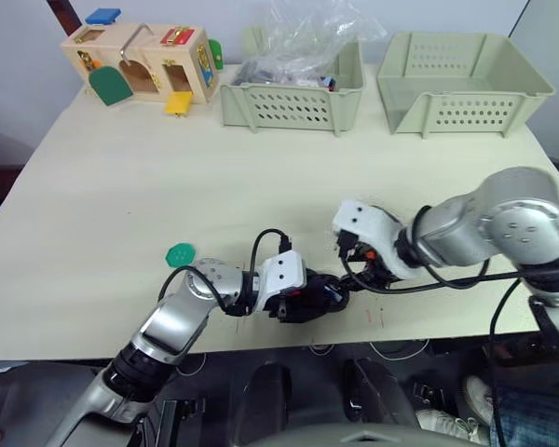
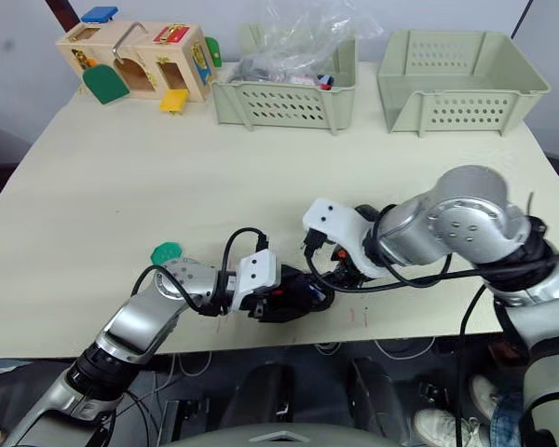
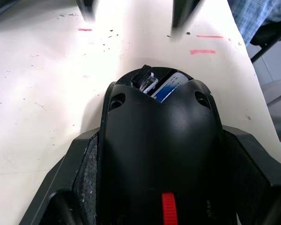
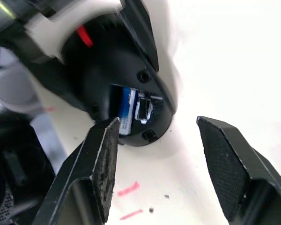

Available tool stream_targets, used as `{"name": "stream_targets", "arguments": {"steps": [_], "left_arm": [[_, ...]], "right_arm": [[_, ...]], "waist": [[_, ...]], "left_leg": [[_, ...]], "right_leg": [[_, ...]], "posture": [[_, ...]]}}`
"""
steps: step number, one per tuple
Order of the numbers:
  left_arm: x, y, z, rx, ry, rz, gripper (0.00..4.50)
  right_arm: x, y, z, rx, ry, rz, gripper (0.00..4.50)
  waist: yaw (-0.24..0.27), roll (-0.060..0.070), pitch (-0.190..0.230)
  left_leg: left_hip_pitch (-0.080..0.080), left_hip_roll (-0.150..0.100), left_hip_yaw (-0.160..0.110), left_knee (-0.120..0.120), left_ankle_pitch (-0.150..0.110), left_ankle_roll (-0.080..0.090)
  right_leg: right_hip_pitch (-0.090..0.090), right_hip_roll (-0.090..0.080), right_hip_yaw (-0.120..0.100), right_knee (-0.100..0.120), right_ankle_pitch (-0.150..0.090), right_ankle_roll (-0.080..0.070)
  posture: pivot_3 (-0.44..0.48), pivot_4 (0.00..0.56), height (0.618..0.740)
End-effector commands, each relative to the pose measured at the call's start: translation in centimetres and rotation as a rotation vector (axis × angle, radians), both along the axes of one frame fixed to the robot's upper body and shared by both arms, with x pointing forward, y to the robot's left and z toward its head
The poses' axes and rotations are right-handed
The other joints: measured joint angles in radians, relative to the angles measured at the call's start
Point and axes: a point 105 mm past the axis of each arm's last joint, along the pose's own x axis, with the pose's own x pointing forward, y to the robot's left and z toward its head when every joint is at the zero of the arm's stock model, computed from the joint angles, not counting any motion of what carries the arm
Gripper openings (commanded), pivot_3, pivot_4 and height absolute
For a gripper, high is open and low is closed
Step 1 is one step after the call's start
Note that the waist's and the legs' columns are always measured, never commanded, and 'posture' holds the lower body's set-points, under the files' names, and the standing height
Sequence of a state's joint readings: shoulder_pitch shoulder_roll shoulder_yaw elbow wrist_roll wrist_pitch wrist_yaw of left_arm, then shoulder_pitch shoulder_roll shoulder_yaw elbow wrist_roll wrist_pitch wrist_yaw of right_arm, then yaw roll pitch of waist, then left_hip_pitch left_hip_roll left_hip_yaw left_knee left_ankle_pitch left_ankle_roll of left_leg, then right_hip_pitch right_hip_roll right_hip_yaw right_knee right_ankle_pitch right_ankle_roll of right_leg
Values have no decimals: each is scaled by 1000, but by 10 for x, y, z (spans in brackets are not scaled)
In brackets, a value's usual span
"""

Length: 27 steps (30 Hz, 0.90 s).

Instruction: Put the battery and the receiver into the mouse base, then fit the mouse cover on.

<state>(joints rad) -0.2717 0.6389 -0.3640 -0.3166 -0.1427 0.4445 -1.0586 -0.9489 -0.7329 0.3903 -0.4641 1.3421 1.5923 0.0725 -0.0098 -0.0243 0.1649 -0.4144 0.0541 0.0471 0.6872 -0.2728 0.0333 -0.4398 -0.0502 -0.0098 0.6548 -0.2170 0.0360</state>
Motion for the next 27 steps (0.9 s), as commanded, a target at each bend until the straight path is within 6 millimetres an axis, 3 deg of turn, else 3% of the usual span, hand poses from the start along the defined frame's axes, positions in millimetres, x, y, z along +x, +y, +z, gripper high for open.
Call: {"name": "stream_targets", "arguments": {"steps": [1, 4, 9, 14, 17, 19, 20, 21, 27], "left_arm": [[-4, 0, -4, 8, 23, -8, 2946], [-4, 0, -2, 9, 24, -13, 2946], [-4, 0, -1, 12, 26, -18, 2946], [-4, 2, 1, 21, 24, -19, 2946], [-3, 2, 1, 24, 24, -18, 2946], [-3, 2, 0, 24, 25, -18, 2946], [-3, 1, 0, 24, 25, -18, 2946], [-3, 1, 0, 24, 25, -17, 2946], [-2, 2, -1, 26, 28, -15, 2946]], "right_arm": [[-11, 3, 14, 95, -62, 63, 2776], [-19, 4, 19, 321, -116, 82, 2776], [-18, -1, 6, 377, -224, 115, 2776], [-14, -2, -20, 553, -133, 17, 2776], [-11, -2, -32, 570, -140, 9, 2061], [-8, -2, -39, 572, -146, 1, 1076], [-8, -2, -41, 571, -148, 2, 369], [-7, -2, -43, 570, -155, 4, 31], [-8, 2, -44, 593, -160, 14, 31]], "waist": [[-1, 0, 0], [4, -1, -1], [-2, -1, 0], [1, -2, -1], [-2, -2, -1], [-1, -2, -1], [-1, -2, -1], [-1, -2, -1], [0, -2, -1]], "left_leg": [[0, 0, 0, 0, 0, 0], [0, 0, 0, 0, 0, 0], [1, 0, 2, 0, 0, 0], [1, 0, 1, 0, 0, 0], [1, 0, 1, 0, 0, 0], [1, 0, 2, 0, 0, 0], [2, 0, 1, 0, 0, 0], [2, 0, 1, 0, 0, 0], [1, 0, 1, 0, 0, 0]], "right_leg": [[0, 0, 0, 0, 0, 0], [0, 0, 0, 0, 0, 0], [1, 0, 2, -2, 0, 1], [1, 2, 0, -1, 0, 0], [1, 1, 1, -1, 0, 1], [1, 1, 2, -1, 0, 1], [1, 1, 2, -1, 0, 1], [1, 1, 1, -1, 0, 1], [1, 1, 1, -1, 0, 0]], "posture": [[0, 150, 740], [0, 150, 740], [0, 150, 740], [0, 150, 740], [0, 150, 740], [0, 150, 740], [0, 150, 740], [0, 150, 740], [0, 150, 740]]}}
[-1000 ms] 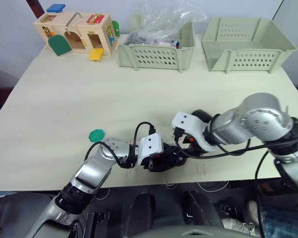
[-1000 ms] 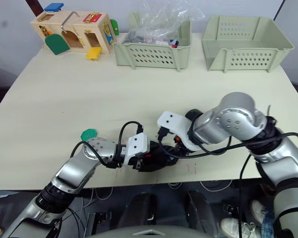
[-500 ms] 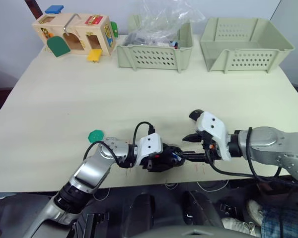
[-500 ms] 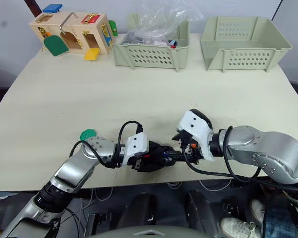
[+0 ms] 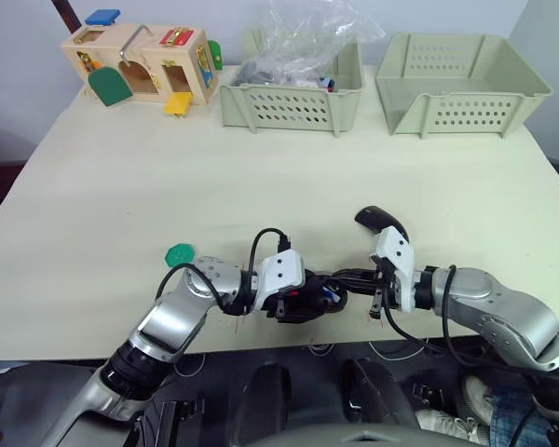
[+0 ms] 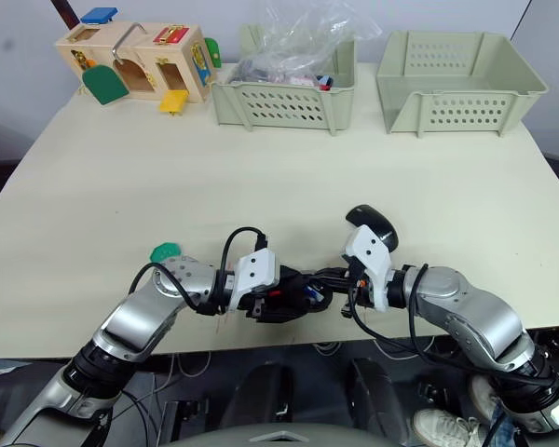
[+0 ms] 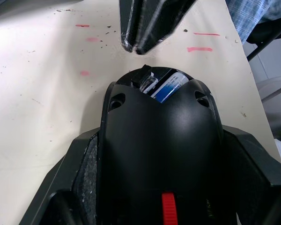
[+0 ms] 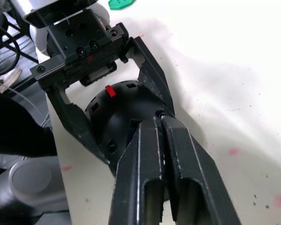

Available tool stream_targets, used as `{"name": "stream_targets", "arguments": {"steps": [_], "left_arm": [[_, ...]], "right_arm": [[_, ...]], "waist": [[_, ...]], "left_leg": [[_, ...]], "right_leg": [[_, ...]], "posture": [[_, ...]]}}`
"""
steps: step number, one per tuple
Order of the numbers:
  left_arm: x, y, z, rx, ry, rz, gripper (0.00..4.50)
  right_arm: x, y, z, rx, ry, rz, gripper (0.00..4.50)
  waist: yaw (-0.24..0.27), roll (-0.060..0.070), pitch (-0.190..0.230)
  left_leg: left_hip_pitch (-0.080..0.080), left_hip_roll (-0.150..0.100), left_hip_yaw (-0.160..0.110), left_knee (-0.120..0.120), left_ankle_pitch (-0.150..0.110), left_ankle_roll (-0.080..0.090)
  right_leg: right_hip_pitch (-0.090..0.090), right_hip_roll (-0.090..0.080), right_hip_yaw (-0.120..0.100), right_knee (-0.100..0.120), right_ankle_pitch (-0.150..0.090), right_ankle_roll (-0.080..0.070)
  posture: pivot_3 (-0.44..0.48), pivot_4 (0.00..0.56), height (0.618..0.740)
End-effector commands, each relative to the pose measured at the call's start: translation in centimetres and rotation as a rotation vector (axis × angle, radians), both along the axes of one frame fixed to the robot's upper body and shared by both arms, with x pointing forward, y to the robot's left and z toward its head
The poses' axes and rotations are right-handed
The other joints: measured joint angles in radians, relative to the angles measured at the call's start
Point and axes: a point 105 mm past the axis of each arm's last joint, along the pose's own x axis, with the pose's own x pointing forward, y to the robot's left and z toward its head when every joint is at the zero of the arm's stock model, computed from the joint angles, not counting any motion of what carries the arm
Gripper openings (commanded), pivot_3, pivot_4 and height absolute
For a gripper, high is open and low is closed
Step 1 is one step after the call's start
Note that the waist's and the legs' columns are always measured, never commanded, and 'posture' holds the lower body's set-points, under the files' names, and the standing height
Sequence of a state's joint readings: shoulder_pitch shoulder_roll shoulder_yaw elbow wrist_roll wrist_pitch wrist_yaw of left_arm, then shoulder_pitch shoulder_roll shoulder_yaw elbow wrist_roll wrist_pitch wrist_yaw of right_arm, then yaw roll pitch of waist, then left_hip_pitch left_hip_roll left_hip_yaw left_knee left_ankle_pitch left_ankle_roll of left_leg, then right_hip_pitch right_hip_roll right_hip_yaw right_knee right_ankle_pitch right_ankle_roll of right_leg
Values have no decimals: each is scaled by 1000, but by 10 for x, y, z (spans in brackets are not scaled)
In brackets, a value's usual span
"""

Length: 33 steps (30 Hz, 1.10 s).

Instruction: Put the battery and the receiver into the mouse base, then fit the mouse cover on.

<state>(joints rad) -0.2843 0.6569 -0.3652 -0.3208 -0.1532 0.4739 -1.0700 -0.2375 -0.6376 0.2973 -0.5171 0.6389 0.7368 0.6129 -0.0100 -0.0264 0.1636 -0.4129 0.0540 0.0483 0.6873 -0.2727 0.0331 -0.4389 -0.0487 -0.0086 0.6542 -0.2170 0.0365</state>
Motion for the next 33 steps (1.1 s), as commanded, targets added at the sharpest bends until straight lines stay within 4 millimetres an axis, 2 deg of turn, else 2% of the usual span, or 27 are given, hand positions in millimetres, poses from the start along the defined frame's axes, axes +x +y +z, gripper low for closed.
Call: {"name": "stream_targets", "arguments": {"steps": [1, 12, 33], "left_arm": [[-2, -1, -1, 7, 10, -17, 2946], [-4, -1, -1, 7, 12, -21, 2946], [-4, -1, -2, 4, 14, -12, 2946]], "right_arm": [[-3, 4, 5, 24, -29, 24, 31], [-3, 3, -6, 1, -12, 5, 31], [-7, -8, -58, -179, 87, -1, 31]], "waist": [[0, 0, 0], [0, 0, 0], [-1, 0, -5]], "left_leg": [[0, 0, 0, 0, 0, 0], [0, 0, 0, 0, 0, 0], [3, 0, 1, 0, 0, 0]], "right_leg": [[0, 0, 0, 0, 0, 0], [0, 0, 0, 1, 0, 0], [1, 0, 1, 2, 0, 0]], "posture": [[0, 150, 740], [0, 150, 740], [0, 150, 740]]}}
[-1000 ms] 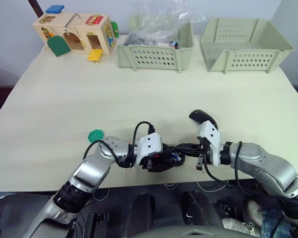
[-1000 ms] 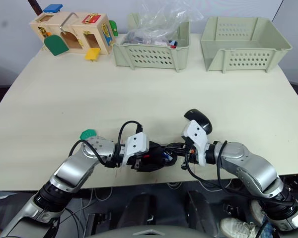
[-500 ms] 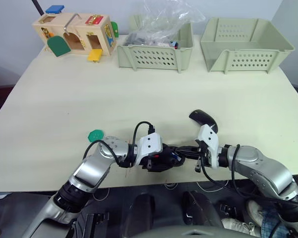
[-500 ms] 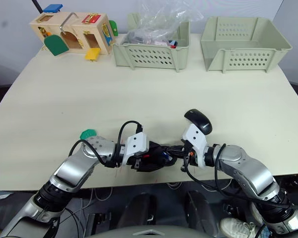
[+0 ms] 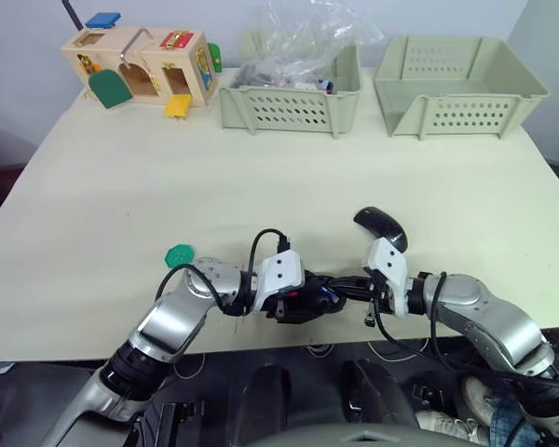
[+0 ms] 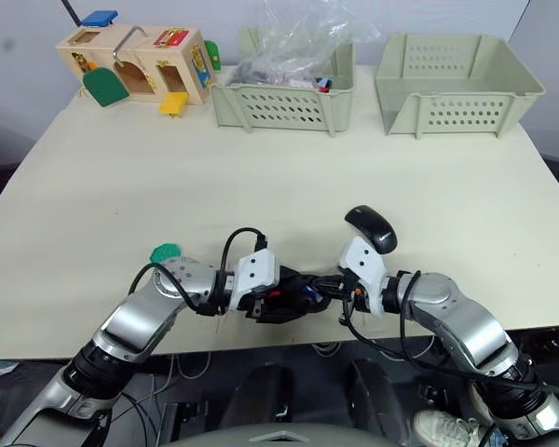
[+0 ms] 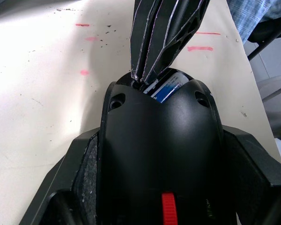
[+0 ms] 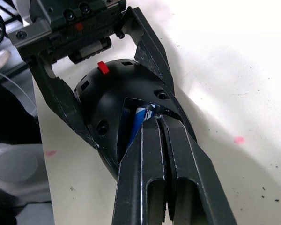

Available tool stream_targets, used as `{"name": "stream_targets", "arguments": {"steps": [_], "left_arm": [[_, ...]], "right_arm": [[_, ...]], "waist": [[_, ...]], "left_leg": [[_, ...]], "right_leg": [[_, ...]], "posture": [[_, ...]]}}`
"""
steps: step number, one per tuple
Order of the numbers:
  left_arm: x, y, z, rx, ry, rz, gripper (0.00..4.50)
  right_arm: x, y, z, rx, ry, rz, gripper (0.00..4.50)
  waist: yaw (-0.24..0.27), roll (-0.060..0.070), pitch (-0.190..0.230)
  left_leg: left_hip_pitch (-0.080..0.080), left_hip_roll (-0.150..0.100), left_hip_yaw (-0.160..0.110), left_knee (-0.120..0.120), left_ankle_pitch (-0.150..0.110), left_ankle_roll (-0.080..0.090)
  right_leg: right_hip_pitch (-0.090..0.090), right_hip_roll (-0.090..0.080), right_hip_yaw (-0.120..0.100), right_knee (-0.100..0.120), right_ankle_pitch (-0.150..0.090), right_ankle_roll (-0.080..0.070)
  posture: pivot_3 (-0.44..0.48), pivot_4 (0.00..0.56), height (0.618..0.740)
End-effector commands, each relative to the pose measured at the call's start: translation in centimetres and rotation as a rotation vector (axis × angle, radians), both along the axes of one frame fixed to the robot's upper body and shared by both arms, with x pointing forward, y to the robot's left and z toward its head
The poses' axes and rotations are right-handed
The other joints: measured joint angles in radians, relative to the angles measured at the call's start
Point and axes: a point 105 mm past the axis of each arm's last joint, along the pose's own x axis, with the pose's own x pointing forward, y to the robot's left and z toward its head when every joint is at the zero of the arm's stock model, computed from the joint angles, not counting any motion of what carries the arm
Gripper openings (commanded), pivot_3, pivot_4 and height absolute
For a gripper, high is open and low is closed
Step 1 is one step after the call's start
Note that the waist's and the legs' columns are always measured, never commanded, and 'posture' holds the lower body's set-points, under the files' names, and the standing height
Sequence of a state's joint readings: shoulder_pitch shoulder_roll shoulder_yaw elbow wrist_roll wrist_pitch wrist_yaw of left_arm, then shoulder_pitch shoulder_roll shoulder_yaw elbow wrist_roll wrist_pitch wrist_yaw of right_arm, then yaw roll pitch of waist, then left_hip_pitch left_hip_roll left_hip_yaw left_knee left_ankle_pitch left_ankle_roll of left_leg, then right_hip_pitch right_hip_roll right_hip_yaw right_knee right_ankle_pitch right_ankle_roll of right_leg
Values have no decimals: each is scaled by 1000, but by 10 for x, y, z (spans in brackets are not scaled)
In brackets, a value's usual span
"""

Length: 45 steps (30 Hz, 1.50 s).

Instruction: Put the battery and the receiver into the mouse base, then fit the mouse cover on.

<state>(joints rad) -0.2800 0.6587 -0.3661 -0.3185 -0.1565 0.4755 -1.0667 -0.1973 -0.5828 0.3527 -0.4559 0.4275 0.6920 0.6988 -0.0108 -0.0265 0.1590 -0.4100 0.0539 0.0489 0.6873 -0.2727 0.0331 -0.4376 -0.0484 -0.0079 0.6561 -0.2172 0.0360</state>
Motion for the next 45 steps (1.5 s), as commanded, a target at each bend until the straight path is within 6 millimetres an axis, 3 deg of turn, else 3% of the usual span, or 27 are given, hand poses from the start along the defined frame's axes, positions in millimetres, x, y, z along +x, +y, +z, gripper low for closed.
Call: {"name": "stream_targets", "arguments": {"steps": [1, 3, 5, 7, 9, 12, 15, 22, 29, 31, 32, 37, 45], "left_arm": [[-3, -2, -1, 3, 7, -16, 2946], [-3, -2, -1, 3, 7, -15, 2946], [-3, -1, -1, 3, 6, -13, 2946], [-3, -1, -1, 3, 5, -12, 2946], [-2, -2, 0, 1, 2, -8, 2946], [-1, -3, 0, -4, 1, -3, 2946], [-2, -4, 0, -6, 2, -1, 2946], [-1, -2, 0, -3, -8, 3, 2946], [-3, 0, -1, -2, 3, -3, 2946], [-3, 0, 1, -20, 7, 4, 3998], [-3, -1, 3, -32, 11, 8, 4278], [-9, 5, 22, -122, 29, 36, 4398], [-38, 70, 57, -252, 84, 216, 4398]], "right_arm": [[-4, -10, -29, -84, 87, -34, 31], [2, -11, -20, -44, 59, -56, 31], [4, -12, 8, 55, -10, -45, 31], [3, -14, 22, 101, -40, -36, 31], [-9, -23, 48, 236, -109, 27, 31], [-22, -47, 53, 197, -61, 83, 31], [-22, -62, 59, 176, -99, 56, 897], [-42, -89, 57, 86, -113, 129, 4383], [-50, -97, 52, 72, -105, 120, 4452], [-51, -98, 51, 72, -104, 113, 4500], [-51, -98, 50, 72, -104, 110, 4500], [-50, -101, 49, 76, -107, 75, 4500], [-27, -103, 55, 94, -115, -115, 4500]], "waist": [[0, 0, -1], [0, 0, -1], [1, 0, -2], [2, 0, -1], [4, 0, -1], [9, 1, -1], [10, 0, -1], [20, 0, -1], [24, 0, -1], [24, 0, -1], [24, 0, -1], [24, 0, -1], [21, 1, 0]], "left_leg": [[0, 0, 0, 0, 0, 0], [0, 0, 0, 0, 0, 0], [0, 0, 0, 0, 0, 0], [0, 0, 0, 0, 0, 0], [0, 0, 0, 0, 0, 0], [-1, 0, 0, 0, 0, 0], [1, 0, 0, 0, 0, 0], [6, 0, 1, -1, 0, 0], [9, 0, 2, -2, 0, 0], [9, 0, 2, -2, 0, 0], [9, 0, 2, -2, 0, 0], [9, 0, 2, -2, 0, 0], [11, 1, 3, -2, 0, 0]], "right_leg": [[0, 0, 0, 0, 0, 0], [0, 0, 0, 0, 0, 0], [0, 0, 0, 0, 0, 0], [0, 0, 0, 0, 0, 0], [0, 0, 0, 0, 0, 0], [0, 0, 0, 0, 0, 0], [1, 0, 1, 0, 0, 0], [6, 0, 2, 0, -1, 0], [8, 0, 3, -1, -2, -2], [8, 0, 3, 0, -2, -3], [8, 0, 3, 0, -2, -3], [8, 0, 3, 0, -2, -3], [8, 0, 3, 0, -4, -4]], "posture": [[0, 150, 740], [0, 150, 740], [0, 150, 740], [0, 150, 740], [0, 150, 740], [0, 150, 740], [0, 150, 740], [0, 150, 740], [0, 150, 740], [0, 150, 740], [0, 150, 740], [0, 150, 740], [0, 150, 740]]}}
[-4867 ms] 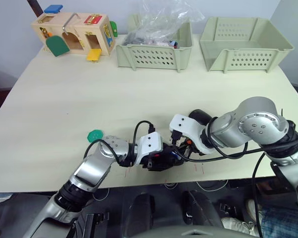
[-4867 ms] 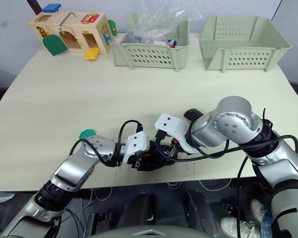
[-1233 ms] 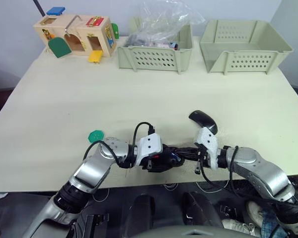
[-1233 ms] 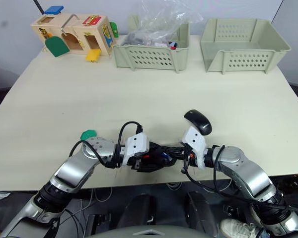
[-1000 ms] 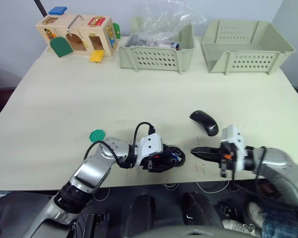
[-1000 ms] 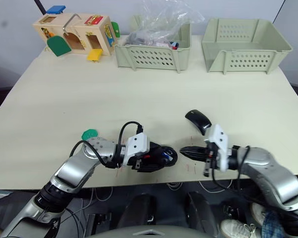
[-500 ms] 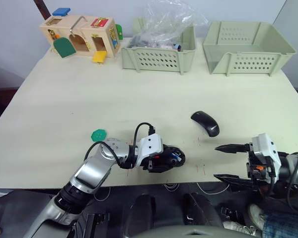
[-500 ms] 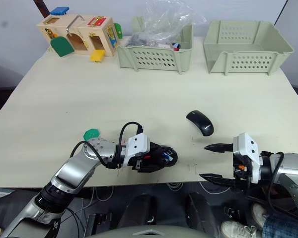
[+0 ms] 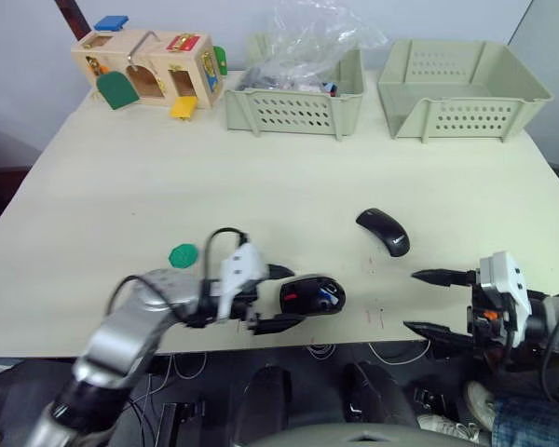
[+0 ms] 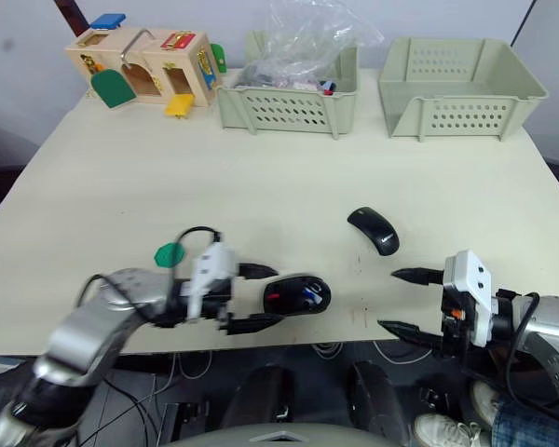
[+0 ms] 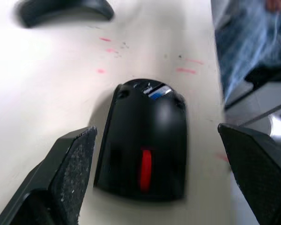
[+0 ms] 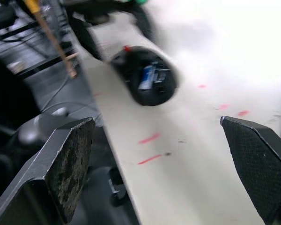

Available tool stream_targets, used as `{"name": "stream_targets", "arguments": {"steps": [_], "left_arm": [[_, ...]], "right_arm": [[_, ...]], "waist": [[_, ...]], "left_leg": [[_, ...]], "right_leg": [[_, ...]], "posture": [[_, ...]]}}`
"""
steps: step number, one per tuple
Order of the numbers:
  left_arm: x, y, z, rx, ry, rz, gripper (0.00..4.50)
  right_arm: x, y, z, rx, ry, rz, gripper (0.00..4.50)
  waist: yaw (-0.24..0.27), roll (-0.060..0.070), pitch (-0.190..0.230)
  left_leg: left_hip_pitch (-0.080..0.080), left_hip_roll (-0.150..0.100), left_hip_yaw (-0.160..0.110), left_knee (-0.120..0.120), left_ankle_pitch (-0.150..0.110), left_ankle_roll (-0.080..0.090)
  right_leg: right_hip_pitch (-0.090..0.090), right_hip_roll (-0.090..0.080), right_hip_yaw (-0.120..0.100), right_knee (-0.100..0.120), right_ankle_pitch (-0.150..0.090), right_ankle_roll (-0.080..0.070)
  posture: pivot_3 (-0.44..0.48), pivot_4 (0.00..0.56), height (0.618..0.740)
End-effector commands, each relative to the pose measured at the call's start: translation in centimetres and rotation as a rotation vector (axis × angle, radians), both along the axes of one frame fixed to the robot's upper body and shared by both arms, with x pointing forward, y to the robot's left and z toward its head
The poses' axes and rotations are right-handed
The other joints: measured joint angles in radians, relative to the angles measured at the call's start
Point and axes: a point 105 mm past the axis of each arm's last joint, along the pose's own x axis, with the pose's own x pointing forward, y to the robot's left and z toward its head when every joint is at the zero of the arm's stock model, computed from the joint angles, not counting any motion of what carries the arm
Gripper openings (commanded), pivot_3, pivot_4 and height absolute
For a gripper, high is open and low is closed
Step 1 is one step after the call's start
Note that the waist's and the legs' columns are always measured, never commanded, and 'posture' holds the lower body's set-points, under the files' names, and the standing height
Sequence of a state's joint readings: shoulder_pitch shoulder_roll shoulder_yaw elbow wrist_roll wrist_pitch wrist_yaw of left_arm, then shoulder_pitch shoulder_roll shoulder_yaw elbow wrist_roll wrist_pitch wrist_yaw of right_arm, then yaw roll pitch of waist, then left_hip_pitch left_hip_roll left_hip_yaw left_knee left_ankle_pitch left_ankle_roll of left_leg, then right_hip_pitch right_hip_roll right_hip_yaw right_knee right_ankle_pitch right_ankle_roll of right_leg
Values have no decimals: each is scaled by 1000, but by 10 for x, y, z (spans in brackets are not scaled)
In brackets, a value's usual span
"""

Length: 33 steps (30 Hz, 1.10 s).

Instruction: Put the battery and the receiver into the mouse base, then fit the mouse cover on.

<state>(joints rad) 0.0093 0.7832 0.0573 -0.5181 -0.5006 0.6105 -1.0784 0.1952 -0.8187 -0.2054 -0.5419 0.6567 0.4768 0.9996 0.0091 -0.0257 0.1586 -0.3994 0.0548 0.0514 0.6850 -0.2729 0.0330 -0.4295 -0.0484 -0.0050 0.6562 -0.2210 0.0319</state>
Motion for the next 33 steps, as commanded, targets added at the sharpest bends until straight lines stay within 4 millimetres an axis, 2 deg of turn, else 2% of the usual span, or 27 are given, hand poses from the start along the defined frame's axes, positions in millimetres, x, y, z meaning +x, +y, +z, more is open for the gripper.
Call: {"name": "stream_targets", "arguments": {"steps": [1, 5, 6, 9, 10, 12, 14, 18, 22, 26, 33], "left_arm": [[-14, 14, 20, -47, -32, 25, 4398], [-29, 33, 25, -103, -31, 107, 4398], [-33, 37, 32, -207, -55, 116, 4398], [-46, 47, 33, -281, -80, 126, 4398], [-44, 52, 31, -270, -93, 181, 4398], [-52, 59, 27, -281, -62, 181, 4398], [-54, 64, 32, -338, -85, 190, 4398], [-53, 66, 28, -371, -75, 207, 4398], [-54, 67, 27, -375, -75, 197, 4398], [-51, 60, 27, -395, -89, 174, 4398], [-56, 61, 20, -415, -84, 163, 4398]], "right_arm": [[10, 0, 12, 9, -32, -69, 4500], [24, 0, 18, -16, -50, -152, 4500], [28, 2, 21, -13, -44, -176, 4500], [37, 3, 25, -20, -29, -229, 4500], [40, 0, 22, -67, -8, -261, 4500], [49, 0, 22, -99, 33, -309, 4500], [63, -4, 20, -101, 114, -392, 4500], [80, -2, 24, -131, 161, -442, 4500], [85, 4, 26, -139, 189, -437, 4500], [98, 2, 18, -179, 226, -466, 4500], [112, 4, 7, -203, 232, -484, 4500]], "waist": [[1, 0, 0], [8, 0, 0], [7, 0, 0], [3, 0, 0], [4, 0, 0], [3, 0, 0], [0, 0, 0], [7, 0, 0], [5, 0, 0], [1, 0, 0], [-1, 0, 0]], "left_leg": [[0, 0, 0, 0, 0, 0], [0, -1, 1, 0, 0, 0], [0, 0, 1, 0, 0, 0], [0, 0, 2, 0, 0, 0], [0, 0, 2, 0, 0, 0], [0, 0, 3, -1, 0, 0], [0, 0, 3, -1, 0, 0], [0, 0, 6, -1, 0, 0], [-1, 0, 8, -1, 0, 0], [0, 0, 10, -1, 0, 0], [-1, 0, 10, -2, 0, 0]], "right_leg": [[0, 0, 0, 0, 0, 0], [0, -1, 0, 0, 0, 0], [0, -1, 0, -1, 0, 0], [0, -1, 1, -1, 0, -1], [0, -1, 1, -1, 0, -1], [0, -1, 1, -1, 0, -1], [-1, -1, 1, -1, 0, -2], [-1, -1, 2, -1, 0, -2], [-1, -1, 1, -2, 0, -2], [-1, -1, 2, -2, 0, -2], [-2, -1, 3, -3, 0, -2]], "posture": [[0, 150, 740], [0, 150, 740], [0, 150, 740], [0, 150, 740], [0, 150, 740], [0, 150, 740], [0, 150, 740], [0, 150, 740], [0, 150, 740], [0, 150, 740], [0, 150, 740]]}}
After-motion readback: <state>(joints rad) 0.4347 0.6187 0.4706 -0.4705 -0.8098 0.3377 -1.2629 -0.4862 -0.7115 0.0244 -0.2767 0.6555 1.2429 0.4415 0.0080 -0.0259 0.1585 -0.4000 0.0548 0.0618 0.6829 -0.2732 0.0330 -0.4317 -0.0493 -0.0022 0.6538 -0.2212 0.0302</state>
